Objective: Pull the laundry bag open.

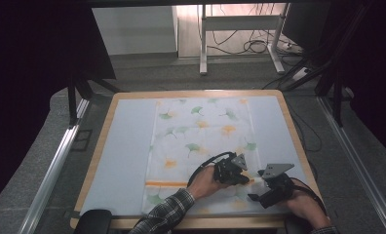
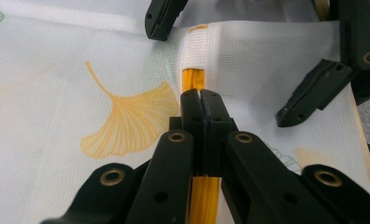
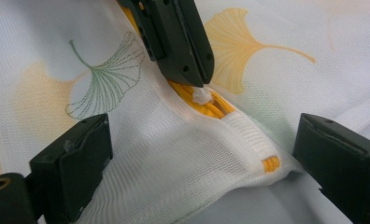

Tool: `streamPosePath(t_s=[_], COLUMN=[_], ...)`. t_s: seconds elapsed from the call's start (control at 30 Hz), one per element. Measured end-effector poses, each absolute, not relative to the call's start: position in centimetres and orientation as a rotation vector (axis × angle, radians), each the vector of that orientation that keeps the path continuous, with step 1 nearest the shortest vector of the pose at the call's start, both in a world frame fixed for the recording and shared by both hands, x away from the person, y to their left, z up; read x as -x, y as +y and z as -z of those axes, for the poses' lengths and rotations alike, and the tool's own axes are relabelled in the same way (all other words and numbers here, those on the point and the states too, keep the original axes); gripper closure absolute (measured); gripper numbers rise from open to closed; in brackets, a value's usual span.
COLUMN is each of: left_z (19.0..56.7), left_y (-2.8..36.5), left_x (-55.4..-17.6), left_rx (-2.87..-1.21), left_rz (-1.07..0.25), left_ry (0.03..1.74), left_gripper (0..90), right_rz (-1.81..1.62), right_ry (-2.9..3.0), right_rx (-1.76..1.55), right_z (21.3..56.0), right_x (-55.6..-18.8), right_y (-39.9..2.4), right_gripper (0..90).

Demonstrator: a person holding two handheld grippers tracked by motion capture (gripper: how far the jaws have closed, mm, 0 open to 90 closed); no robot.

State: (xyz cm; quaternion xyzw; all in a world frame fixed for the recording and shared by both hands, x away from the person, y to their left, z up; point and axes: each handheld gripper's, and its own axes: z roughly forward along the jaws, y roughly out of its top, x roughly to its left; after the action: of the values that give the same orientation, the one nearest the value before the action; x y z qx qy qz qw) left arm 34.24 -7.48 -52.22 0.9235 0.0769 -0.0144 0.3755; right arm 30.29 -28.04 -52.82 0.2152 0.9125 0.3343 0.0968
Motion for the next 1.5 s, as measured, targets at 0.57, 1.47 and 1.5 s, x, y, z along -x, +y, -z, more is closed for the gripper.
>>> streamPosePath(t_s=[0.57, 1.47, 1.5], left_z=[51.7, 51.8, 51.9], left_y=[-6.3, -6.0, -5.8], left_x=[-34.1, -33.6, -33.6], left_rx=[-2.387, -2.408, -2.407], left_rz=[0.047, -0.039, -0.035], left_ry=[0.173, 0.189, 0.192], left_gripper=[90.0, 90.0, 90.0], right_rz=[-0.999, -0.898, -0.904], right_ry=[2.694, 2.699, 2.696], right_rx=[-0.645, -0.731, -0.732], right_z=[52.8, 51.9, 51.9], right_x=[-30.3, -30.7, -30.7], right_y=[-28.1, -27.8, -27.9], right_gripper=[6.2, 23.2, 23.2])
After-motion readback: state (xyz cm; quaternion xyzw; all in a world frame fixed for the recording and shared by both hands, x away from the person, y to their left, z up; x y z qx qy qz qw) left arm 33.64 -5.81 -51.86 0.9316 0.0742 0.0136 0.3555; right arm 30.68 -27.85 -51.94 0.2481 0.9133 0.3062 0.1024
